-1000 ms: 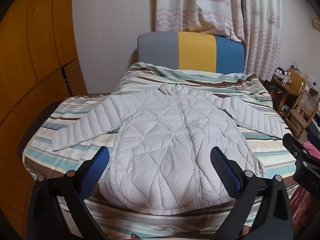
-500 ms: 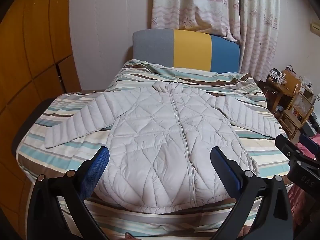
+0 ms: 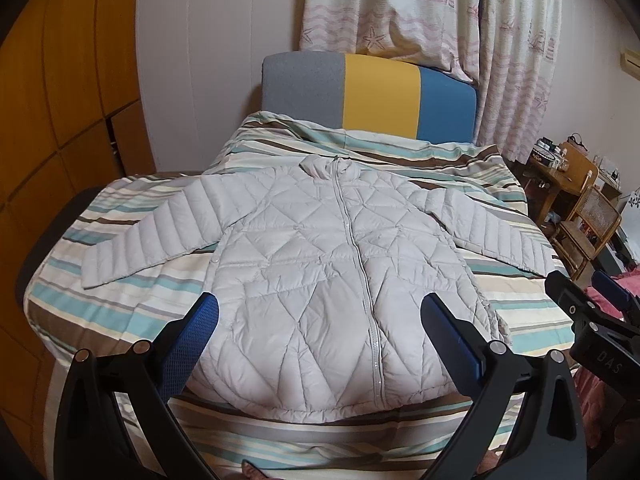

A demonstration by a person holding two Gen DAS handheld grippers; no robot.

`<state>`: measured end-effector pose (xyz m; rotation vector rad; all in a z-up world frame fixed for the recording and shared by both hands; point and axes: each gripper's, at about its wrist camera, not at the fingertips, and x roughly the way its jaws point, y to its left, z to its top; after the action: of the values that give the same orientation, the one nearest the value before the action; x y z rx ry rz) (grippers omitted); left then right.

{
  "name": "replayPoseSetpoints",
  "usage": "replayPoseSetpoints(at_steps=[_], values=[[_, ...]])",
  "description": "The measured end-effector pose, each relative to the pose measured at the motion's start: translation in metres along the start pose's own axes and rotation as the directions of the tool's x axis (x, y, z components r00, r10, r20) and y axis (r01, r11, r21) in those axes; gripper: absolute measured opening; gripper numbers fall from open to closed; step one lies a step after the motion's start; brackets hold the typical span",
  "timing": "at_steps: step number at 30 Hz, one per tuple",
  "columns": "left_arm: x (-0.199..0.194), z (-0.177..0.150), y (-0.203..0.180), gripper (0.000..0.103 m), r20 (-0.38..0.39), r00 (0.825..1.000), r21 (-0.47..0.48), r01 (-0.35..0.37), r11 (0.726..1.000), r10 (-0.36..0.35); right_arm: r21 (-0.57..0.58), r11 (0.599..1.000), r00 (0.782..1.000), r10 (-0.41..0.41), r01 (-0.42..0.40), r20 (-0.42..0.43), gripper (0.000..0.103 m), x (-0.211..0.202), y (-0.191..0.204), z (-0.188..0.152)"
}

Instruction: Fold large clothes

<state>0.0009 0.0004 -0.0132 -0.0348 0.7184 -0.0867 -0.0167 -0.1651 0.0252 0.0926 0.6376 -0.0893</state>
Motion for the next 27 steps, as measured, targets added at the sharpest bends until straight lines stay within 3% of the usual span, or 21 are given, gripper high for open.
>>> replayPoseSetpoints(at_steps=[27], values=[[0.003, 0.0, -0.0022, 0.1, -0.018, 1.0, 0.001, 0.02, 1.0, -0.02, 0.015, 1.0, 0.999, 0.015, -0.014, -0.029, 0.101, 0.0094, -0.0045, 0.0005]])
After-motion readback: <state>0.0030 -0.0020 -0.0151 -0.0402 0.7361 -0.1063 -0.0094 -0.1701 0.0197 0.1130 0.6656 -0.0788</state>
